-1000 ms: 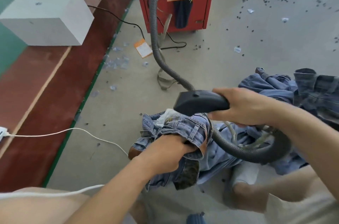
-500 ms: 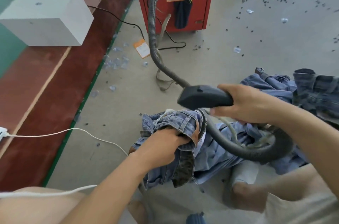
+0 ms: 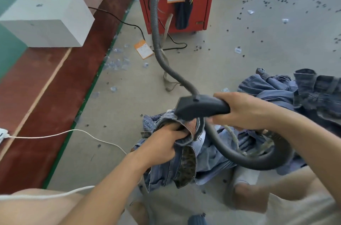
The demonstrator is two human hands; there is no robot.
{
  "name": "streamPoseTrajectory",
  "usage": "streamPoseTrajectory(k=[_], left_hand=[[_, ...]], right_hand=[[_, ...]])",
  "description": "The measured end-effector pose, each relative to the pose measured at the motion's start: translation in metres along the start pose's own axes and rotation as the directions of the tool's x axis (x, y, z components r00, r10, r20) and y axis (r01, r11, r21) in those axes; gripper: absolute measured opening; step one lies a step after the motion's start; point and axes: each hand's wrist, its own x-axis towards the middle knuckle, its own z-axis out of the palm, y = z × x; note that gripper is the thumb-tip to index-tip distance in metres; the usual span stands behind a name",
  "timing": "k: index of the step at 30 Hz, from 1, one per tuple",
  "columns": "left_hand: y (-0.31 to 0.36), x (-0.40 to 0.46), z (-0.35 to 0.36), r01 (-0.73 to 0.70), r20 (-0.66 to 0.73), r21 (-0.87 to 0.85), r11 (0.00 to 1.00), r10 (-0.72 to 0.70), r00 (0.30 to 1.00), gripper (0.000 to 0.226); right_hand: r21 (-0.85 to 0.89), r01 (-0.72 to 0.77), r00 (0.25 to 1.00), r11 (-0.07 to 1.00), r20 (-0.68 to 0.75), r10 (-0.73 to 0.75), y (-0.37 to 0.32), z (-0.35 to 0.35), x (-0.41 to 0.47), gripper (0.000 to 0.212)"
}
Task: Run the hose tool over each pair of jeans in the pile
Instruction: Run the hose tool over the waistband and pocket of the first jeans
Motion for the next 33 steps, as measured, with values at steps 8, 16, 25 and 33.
streamPoseTrajectory(k=[8, 16, 25, 33], left_hand=[[0.004, 0.006, -0.03, 0.145, 0.212, -0.969, -0.201, -0.366, 0.906, 0.043], [-0.029, 0.001, -0.027, 0.252, 0.284, -0.959, -0.13, -0.468, 0.837, 0.07], [-0.025, 0.01, -0.046, 0.095, 0.228, -0.923, -0.374, -0.333, 0.915, 0.09], [-0.054, -0.002, -0.045, 0.337, 0.32, -0.942, -0.01, -0.341, 0.884, 0.07]], right_hand=[[0.126, -0.105, 0.929, 0.986, -0.34, 0.143, 0.019, -0.023, 0.001, 0.025], [-0.08, -0.105, 0.99, 0.991, -0.102, 0.097, 0.027, -0.009, 0.003, 0.023], [-0.028, 0.075, 0.981, 0.997, -0.179, -0.079, -0.004, 0.028, 0.016, 0.024], [-0.033, -0.039, 0.974, 0.999, -0.224, 0.03, 0.02, -0.004, 0.006, 0.022]])
